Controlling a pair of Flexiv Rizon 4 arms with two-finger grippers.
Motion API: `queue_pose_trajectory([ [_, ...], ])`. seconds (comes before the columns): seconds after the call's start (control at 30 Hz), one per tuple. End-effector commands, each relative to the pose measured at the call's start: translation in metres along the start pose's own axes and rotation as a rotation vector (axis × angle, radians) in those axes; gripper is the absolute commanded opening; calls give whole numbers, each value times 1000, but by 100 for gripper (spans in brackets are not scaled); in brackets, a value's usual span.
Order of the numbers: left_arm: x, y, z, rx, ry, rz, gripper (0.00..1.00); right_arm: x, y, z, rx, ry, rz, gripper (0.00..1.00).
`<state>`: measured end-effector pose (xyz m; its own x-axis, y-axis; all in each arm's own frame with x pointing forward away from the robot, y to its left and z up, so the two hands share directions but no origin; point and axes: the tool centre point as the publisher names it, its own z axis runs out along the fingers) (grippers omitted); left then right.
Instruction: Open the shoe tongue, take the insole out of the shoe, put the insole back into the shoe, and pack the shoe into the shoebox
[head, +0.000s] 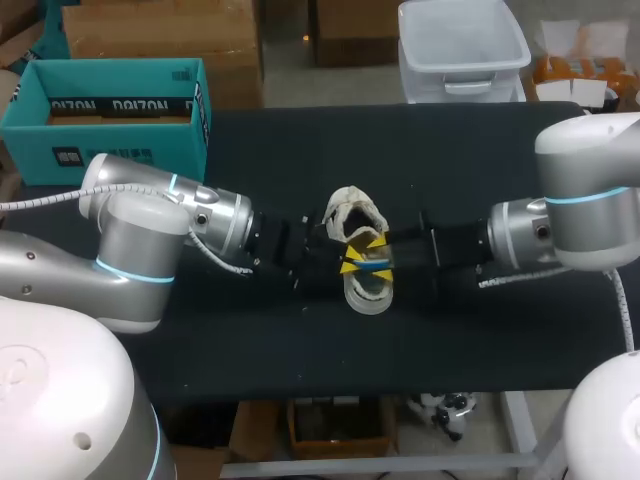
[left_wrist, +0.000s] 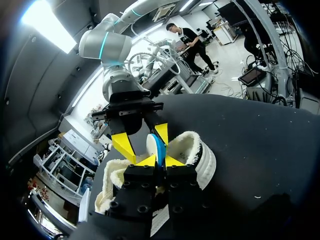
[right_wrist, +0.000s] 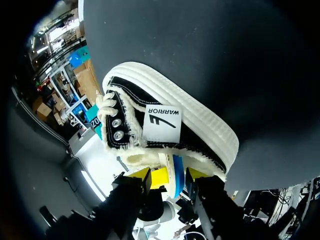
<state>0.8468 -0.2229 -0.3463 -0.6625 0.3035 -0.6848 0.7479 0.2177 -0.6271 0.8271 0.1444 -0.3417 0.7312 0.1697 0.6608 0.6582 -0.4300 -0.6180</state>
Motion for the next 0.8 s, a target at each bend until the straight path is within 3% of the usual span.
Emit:
queue_pose_trajectory([
  [0.03, 1, 1, 3, 1, -1, -1, 0, -3, -10, -10, -53, 0, 2, 36],
  [0.1, 1, 0, 3, 1, 0, 0, 0, -4, -8, -9, -52, 0, 6, 27],
  [0.17, 1, 0, 3, 1, 0, 0, 0, -4, -6, -8, -50, -1, 8, 12],
  [0.2, 1, 0, 3, 1, -1, 1, 0, -5, -4, -6, -44, -3, 11, 0],
  [0.5, 1, -6, -6, 7, -6, -7, 0, -10, 7, 2, -22, -29, 43, 0],
  [0.53, 0, -7, -8, 13, -3, -12, 29, -10, 7, 2, -23, -32, 44, 0],
  [0.6, 0, -11, -13, 19, -1, -14, 66, -10, 7, 3, -27, -43, 49, 0],
  [0.73, -3, -18, -23, 42, 11, -25, 100, -10, 7, 5, -47, -71, 53, 0],
  [0.8, -5, -22, -30, 52, 28, -38, 100, -11, 8, 7, -50, -77, 52, 0],
])
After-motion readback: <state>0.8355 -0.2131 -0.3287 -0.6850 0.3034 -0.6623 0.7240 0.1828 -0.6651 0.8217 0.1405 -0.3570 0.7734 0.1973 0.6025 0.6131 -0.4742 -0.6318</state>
